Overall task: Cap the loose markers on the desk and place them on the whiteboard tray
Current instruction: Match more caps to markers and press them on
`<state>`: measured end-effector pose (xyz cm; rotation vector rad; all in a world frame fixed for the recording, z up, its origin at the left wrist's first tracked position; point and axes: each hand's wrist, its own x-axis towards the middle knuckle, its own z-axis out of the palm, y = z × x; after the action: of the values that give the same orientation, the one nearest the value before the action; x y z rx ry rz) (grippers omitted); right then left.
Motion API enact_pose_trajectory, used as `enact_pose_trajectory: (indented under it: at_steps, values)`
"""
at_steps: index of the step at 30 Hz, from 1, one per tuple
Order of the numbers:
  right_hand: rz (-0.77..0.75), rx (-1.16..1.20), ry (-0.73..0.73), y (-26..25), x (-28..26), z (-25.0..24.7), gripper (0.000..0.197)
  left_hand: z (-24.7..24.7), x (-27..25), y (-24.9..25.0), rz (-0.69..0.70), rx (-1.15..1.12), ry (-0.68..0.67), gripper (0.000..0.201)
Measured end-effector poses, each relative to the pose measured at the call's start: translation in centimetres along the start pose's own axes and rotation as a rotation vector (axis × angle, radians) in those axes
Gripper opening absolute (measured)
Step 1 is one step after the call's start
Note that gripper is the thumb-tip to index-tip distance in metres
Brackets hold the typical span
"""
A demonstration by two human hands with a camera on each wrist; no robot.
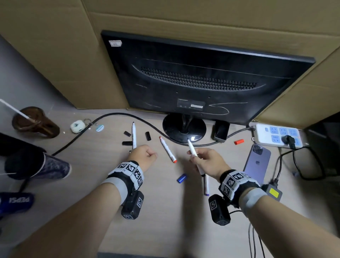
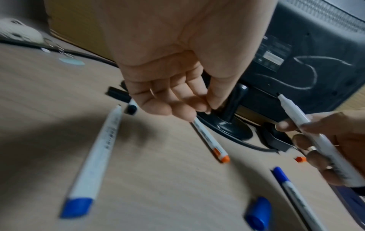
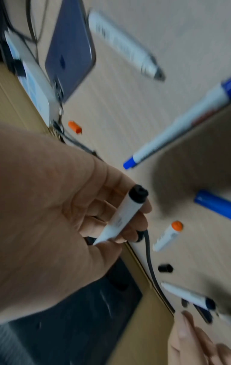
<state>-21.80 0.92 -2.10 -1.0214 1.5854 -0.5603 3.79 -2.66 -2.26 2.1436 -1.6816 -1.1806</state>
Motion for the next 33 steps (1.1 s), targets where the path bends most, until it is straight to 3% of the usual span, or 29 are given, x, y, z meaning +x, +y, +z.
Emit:
enact_pose_trajectory:
  at_steps: [5,10,14,17,22,27,31,33]
  values:
    - [-0.121,-0.093,-0.109,-1.6,1.5,2.5,0.022,-3.8,2.2,-2.8,-0.041,0.051,0.197,0.003]
    - [-0.136,-0.115,-0.104,-2.4,3.0,4.0,0.024,-5.7,4.8,-4.3,0.017,0.120,0.272,0.019]
    - [-0.099,-0.049,-0.049,-2.1,4.0,4.6,0.013,-4.6,7.1,-2.6,0.156,0.111,0.154,0.027]
    - [-0.051,-0.046,0.004,-1.2,4.3,4.3,0.019,-3.0,8.7,-1.2,0.248,0.262,0.097,0.034]
    - [0.008,0.036,0.051,-0.8,3.7,2.9,0.001,-0.7,10.6,-0.3,0.202,0.408,0.097,0.031]
    - [-0.008,0.035,0.072,-0.1,3.2,2.3,0.001,-0.2,11.4,0.1,0.163,0.432,0.110,0.024]
    - [-0.004,0.068,0.087,-0.3,2.5,2.1,0.010,-0.1,11.4,0.6,0.164,0.317,-0.024,0.016]
    - [-0.002,0.063,0.081,-0.6,2.1,1.9,0.009,0.0,11.3,0.3,0.159,0.267,-0.051,0.024]
